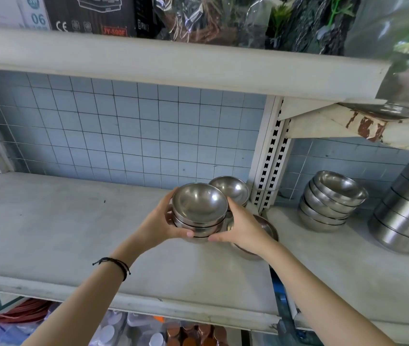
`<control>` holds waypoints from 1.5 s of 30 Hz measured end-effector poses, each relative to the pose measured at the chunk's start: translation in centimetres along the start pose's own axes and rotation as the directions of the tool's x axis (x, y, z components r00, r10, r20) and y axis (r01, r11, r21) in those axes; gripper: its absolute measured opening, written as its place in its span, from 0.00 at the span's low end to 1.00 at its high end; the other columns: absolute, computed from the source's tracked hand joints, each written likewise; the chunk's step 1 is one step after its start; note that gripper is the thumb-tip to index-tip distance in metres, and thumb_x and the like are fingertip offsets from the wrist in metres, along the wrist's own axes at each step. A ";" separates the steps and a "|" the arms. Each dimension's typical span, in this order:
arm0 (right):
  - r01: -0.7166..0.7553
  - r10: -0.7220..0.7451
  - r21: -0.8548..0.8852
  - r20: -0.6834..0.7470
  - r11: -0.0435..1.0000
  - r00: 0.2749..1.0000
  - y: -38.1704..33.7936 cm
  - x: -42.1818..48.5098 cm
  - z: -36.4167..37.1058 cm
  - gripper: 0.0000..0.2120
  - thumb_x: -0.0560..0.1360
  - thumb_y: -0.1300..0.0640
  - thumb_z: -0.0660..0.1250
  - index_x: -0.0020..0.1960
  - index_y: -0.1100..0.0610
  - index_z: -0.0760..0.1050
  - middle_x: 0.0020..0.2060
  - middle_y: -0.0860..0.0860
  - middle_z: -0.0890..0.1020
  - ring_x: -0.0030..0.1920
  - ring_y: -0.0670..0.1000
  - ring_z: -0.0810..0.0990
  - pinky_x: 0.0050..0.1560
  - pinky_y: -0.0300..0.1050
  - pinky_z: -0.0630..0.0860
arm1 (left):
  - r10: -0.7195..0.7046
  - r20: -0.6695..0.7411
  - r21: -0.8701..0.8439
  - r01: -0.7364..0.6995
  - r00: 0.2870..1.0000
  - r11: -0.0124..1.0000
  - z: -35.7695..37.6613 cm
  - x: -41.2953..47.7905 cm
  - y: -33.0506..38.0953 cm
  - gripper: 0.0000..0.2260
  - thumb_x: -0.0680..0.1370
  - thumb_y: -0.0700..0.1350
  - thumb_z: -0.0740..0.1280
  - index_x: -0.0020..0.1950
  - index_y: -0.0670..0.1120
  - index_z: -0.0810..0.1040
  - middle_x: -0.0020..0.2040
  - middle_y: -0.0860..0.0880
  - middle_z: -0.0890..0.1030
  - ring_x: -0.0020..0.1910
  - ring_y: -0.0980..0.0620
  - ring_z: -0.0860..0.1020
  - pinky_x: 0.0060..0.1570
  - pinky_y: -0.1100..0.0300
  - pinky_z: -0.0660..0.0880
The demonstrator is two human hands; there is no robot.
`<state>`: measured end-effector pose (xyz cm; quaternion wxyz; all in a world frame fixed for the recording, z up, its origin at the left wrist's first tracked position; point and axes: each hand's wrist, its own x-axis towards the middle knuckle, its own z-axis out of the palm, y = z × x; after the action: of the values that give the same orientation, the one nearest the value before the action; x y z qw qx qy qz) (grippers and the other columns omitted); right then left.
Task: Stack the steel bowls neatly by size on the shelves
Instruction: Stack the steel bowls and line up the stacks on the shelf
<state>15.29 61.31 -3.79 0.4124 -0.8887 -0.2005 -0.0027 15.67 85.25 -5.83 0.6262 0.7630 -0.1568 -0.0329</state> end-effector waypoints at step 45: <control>-0.161 0.177 0.253 -0.040 0.954 0.983 9.3 -7.2 -5.3 0.57 0.59 0.55 0.82 0.78 0.42 0.53 0.68 0.43 0.73 0.62 0.46 0.79 0.61 0.46 0.77 | -0.012 0.135 0.128 -0.005 0.991 0.992 11.5 3.1 -0.8 0.53 0.57 0.48 0.83 0.71 0.67 0.53 0.70 0.52 0.66 0.63 0.58 0.73 0.57 0.64 0.76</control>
<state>12.88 49.51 -8.36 0.5254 -0.8433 -0.1094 0.0301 15.92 73.65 -8.64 0.5638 0.7979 -0.1995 -0.0756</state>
